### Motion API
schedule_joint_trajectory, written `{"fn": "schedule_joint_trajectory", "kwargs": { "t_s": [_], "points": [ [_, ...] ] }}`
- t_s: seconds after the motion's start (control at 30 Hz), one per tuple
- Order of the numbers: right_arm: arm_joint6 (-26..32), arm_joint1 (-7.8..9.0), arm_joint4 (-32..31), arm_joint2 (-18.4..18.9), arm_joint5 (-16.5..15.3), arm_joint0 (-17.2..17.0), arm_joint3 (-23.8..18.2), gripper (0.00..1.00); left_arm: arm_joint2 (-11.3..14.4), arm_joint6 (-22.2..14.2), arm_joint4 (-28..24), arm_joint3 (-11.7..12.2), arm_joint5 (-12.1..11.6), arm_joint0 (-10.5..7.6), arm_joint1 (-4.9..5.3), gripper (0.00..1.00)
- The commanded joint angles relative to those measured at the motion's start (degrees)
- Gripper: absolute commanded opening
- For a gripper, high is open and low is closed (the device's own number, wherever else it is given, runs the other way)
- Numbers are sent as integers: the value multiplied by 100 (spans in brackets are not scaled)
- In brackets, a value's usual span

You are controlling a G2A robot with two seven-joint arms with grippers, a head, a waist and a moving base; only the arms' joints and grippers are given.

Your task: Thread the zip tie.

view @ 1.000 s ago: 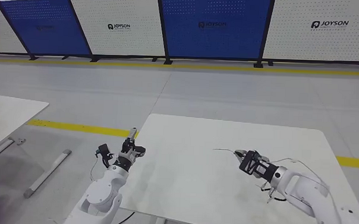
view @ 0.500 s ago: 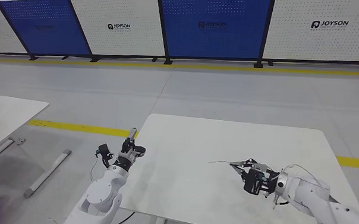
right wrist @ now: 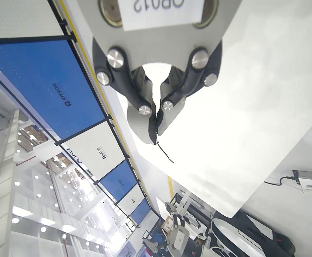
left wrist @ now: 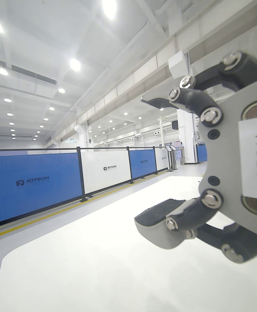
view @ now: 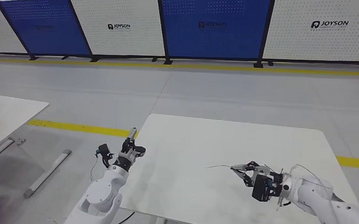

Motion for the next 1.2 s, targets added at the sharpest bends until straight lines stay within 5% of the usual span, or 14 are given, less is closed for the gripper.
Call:
{"fn": "schedule_joint_trajectory", "kwargs": {
  "t_s": [0.0, 0.63, 0.77, 0.83, 0.97, 1.17],
  "points": [
    [0, 0, 0, 0, 0, 0, 0, 0, 0, 0, 0, 0, 0, 0, 0, 100],
    [487, -145, 88, 243, 0, -22, 185, 0, 10, -25, 0, -8, 16, -12, -1, 100],
    [487, -145, 88, 243, 0, -22, 185, 0, 51, -121, 91, -245, 361, -49, -1, 100],
    [487, -145, 88, 243, 0, -22, 185, 0, 159, 16, 367, -441, 877, -87, 0, 100],
    [487, -145, 88, 243, 0, -22, 185, 0, 509, -43, 668, -722, 1428, -160, -13, 100],
    [487, -145, 88, 243, 0, -22, 185, 0, 687, -234, 669, -769, 1851, -253, -24, 100]
  ]
}}
